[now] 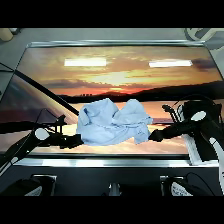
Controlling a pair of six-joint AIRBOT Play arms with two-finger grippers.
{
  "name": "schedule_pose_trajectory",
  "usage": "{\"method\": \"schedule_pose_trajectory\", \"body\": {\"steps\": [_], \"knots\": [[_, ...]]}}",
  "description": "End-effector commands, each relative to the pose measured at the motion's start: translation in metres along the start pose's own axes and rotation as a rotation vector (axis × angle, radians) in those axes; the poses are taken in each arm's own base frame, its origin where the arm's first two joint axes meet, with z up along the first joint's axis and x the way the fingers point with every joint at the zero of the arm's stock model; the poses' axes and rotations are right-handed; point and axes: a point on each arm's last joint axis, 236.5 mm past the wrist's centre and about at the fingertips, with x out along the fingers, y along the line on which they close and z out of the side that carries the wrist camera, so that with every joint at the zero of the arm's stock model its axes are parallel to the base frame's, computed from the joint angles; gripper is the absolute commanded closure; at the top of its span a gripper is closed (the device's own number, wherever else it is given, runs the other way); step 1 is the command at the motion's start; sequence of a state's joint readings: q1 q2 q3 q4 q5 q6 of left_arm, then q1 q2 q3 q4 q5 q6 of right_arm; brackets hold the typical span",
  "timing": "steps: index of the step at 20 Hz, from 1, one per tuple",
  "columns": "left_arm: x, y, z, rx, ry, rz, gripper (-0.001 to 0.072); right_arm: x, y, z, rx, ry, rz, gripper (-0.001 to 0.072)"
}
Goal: Fold the shirts.
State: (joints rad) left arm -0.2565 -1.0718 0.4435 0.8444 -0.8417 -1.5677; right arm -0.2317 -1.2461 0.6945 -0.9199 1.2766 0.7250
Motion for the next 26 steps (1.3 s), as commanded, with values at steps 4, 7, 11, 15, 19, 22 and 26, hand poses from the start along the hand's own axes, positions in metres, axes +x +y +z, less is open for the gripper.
{"method": "schedule_pose_trajectory", "body": {"steps": [4, 7, 11, 15, 19, 22, 26], "knots": [[-0.003, -0.010, 0.012, 0.046, -0.050, -0.022, 0.0680, 0.010, -0.018, 0.017, 0.017, -0.085, -0.040, 0.0026], [-0.012, -0.026, 0.024, 0.130, -0.078, -0.042, 0.0680, 0.033, -0.006, 0.020, -0.041, -0.042, -0.043, 0.0131], [-0.045, -0.067, 0.057, 0.253, -0.194, -0.099, 0.0680, 0.043, 0.021, 0.041, -0.187, -0.019, -0.069, 0.0688], [-0.183, -0.185, 0.104, 0.547, -0.559, -0.254, 0.0680, -0.072, 0.065, 0.130, -0.406, -0.265, -0.176, 0.0688], [-0.473, -0.318, 0.055, 0.840, -1.268, -0.496, 0.0681, -0.354, 0.230, 0.189, -0.870, -0.958, -0.614, 0.0689], [-0.634, -0.340, -0.041, 0.941, -1.693, -0.637, 0.0680, -0.513, 0.386, 0.099, -1.143, -1.447, -0.908, 0.0689], [-0.650, -0.343, -0.074, 1.012, -1.709, -0.644, 0.0681, -0.548, 0.451, 0.020, -1.152, -1.659, -0.867, 0.0688]]}}
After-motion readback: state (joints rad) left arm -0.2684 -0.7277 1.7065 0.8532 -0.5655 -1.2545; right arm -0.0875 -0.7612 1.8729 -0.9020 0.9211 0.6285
